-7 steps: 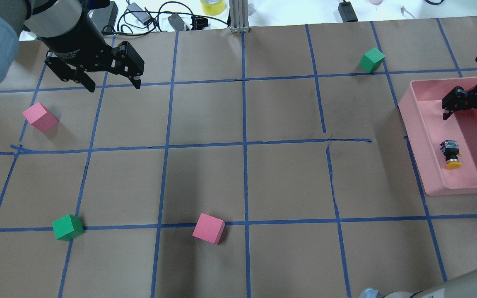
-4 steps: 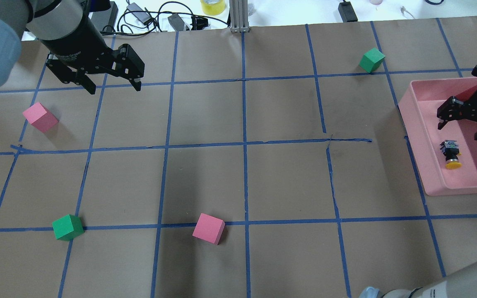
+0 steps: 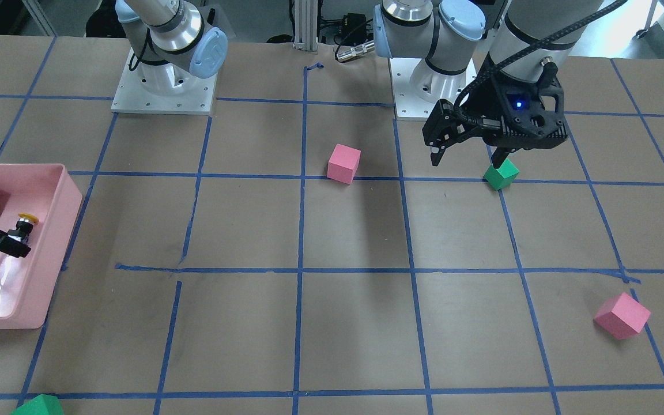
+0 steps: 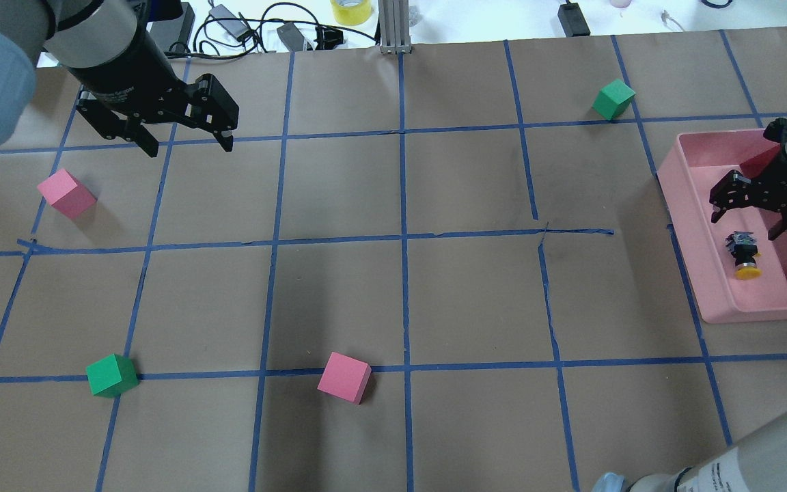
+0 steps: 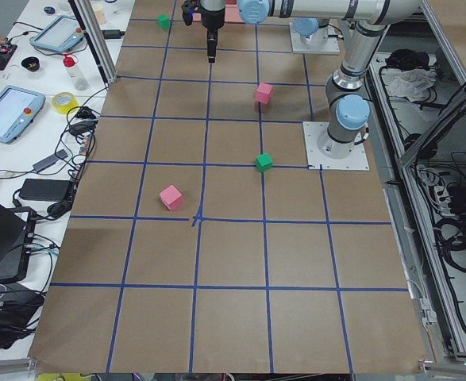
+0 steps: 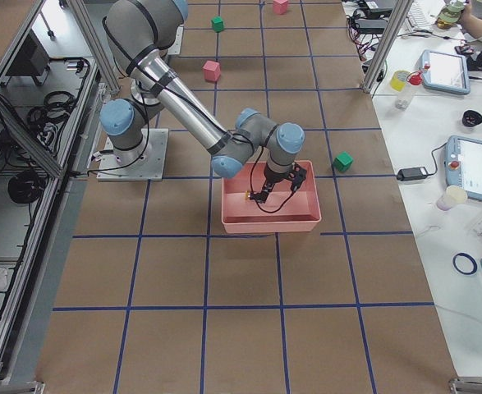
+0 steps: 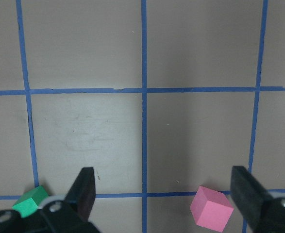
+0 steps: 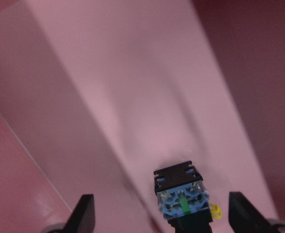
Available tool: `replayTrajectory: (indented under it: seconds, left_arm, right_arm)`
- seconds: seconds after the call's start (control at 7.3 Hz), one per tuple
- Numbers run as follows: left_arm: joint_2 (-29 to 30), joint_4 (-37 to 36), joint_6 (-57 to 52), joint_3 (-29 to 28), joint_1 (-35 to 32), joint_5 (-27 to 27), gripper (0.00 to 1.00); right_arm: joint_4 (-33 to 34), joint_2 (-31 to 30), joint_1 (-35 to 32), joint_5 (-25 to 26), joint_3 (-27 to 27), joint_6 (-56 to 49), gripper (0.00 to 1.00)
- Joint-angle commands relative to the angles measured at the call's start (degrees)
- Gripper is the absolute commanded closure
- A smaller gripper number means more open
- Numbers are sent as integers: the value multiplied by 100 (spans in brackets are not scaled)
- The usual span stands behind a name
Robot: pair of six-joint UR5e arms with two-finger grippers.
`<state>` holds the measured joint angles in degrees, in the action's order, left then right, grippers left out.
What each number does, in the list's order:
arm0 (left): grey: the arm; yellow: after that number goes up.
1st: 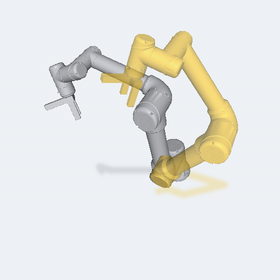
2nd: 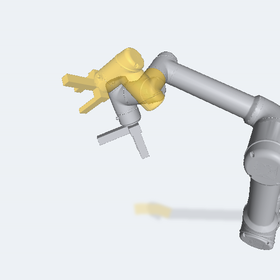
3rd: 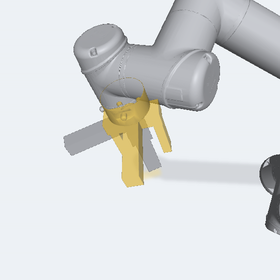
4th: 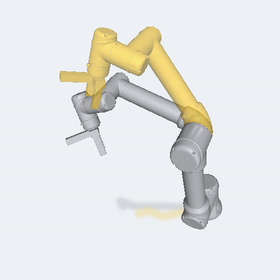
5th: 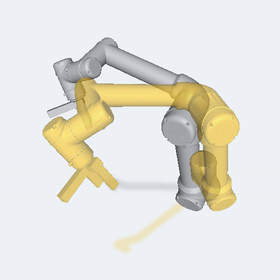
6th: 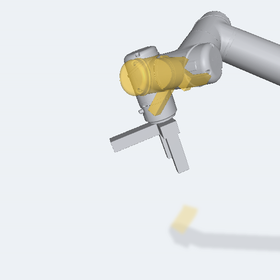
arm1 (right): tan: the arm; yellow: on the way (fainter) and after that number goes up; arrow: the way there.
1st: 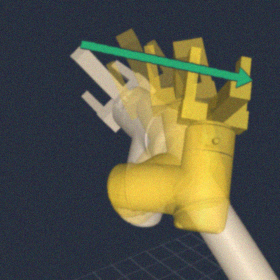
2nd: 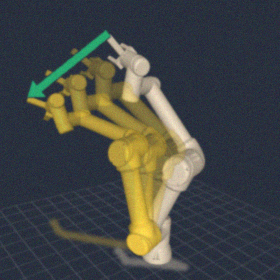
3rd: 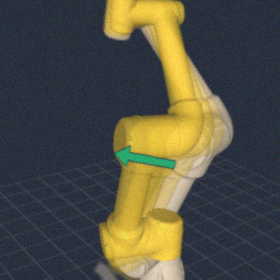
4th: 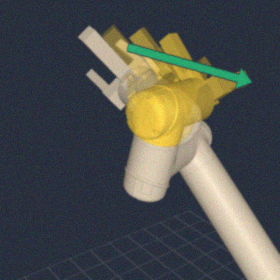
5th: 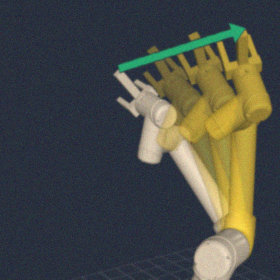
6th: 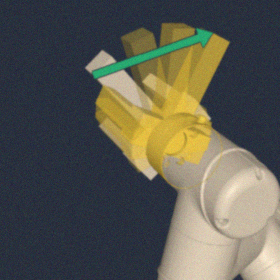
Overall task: Align button upright
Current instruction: 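Lower the right gripper into the bin onto the yellow-capped button, then close the right gripper on the button switch body and lift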
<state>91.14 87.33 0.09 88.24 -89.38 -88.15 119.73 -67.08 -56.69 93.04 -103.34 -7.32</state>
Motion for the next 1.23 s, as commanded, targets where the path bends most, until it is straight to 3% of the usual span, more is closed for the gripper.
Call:
replayTrajectory:
  seconds: [0.0,0.27,0.41,0.55,0.68,0.82,1.1]
  left_arm:
    - [0,-6,0,0,0,0,0]
    - [0,-6,0,-8,0,0,0]
    - [0,3,0,-8,0,0,0]
    - [0,3,0,-8,0,0,0]
    - [0,3,0,0,0,0,0]
    - [0,3,0,0,0,0,0]
    - [0,3,0,0,0,0,0]
  right_arm:
    - [-2,46,0,-5,-19,29,4]
    - [7,160,0,4,-45,29,5]
    - [7,160,0,12,-54,29,23]
    - [7,169,0,21,-54,29,61]
    - [-11,169,0,21,-54,29,89]
    - [-37,160,0,21,-54,29,100]
    - [-63,125,0,39,41,38,100]
